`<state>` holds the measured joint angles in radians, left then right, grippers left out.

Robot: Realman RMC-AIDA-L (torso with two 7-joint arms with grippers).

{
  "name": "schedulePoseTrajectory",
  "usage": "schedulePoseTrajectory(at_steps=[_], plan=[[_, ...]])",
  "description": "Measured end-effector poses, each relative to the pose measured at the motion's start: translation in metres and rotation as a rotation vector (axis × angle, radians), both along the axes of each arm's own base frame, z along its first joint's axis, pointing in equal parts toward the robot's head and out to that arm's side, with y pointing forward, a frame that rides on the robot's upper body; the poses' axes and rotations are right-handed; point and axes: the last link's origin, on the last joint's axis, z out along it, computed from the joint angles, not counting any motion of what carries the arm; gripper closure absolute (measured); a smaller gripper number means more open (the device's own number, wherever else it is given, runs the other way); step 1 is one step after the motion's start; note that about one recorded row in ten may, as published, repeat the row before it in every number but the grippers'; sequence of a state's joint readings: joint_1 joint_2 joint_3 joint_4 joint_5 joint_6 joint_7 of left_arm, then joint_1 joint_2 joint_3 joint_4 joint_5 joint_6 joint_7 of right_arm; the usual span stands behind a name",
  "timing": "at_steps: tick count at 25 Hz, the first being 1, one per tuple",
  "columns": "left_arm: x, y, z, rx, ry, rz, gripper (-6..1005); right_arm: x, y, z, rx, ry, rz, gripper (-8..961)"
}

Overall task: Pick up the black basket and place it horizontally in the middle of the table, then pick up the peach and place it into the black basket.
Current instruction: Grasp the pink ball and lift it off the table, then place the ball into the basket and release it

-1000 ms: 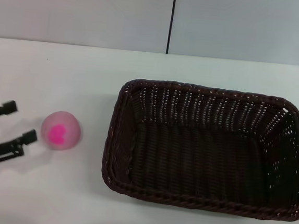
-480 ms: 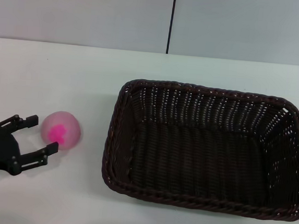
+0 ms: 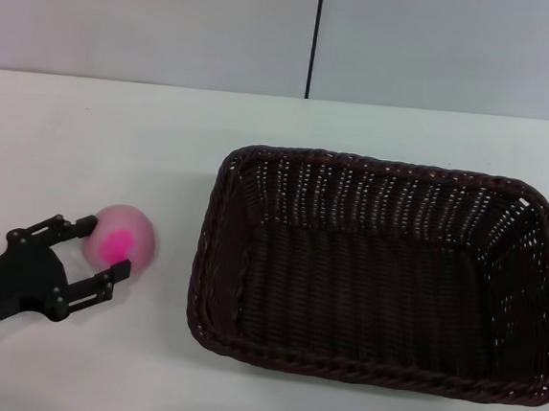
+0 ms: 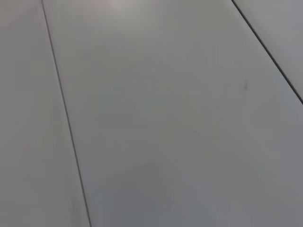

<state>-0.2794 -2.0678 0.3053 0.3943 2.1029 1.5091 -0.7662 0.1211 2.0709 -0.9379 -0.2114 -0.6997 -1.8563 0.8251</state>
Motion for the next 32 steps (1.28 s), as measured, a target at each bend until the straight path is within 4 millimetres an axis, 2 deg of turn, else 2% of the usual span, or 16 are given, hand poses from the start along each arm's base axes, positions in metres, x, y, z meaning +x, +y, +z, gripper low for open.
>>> schedulePoseTrajectory(at_steps=[6, 12, 16, 20, 21, 24, 29, 31, 32], plan=[[0.002, 0.001, -0.001, 0.018, 0.013, -0.027, 250, 0.004, -0.001, -0.003, -0.010, 0.009, -0.034, 399], [0.003, 0.001, -0.003, 0.068, 0.026, -0.060, 529, 0.006, -0.001, -0.004, -0.011, 0.016, -0.048, 398], [0.003, 0.002, 0.006, 0.139, -0.004, -0.046, 723, 0.007, -0.002, -0.005, -0.014, 0.018, -0.055, 398], [0.006, 0.003, 0.016, 0.192, -0.054, -0.051, 750, 0.008, -0.001, -0.006, -0.018, 0.018, -0.064, 398], [0.012, 0.004, 0.025, 0.220, -0.105, -0.074, 757, 0.008, 0.000, -0.006, -0.019, 0.018, -0.065, 398], [0.019, 0.003, 0.031, 0.229, -0.147, -0.105, 777, 0.007, 0.000, -0.006, -0.020, 0.018, -0.064, 398], [0.046, 0.004, 0.039, 0.207, -0.276, -0.235, 820, 0.007, 0.001, -0.006, -0.020, 0.019, -0.061, 399], [0.064, 0.007, 0.033, 0.129, -0.338, -0.313, 836, 0.006, 0.002, -0.007, -0.021, 0.019, -0.060, 399], [0.064, 0.007, 0.033, 0.129, -0.338, -0.313, 844, 0.006, 0.002, -0.007, -0.021, 0.019, -0.060, 399]])
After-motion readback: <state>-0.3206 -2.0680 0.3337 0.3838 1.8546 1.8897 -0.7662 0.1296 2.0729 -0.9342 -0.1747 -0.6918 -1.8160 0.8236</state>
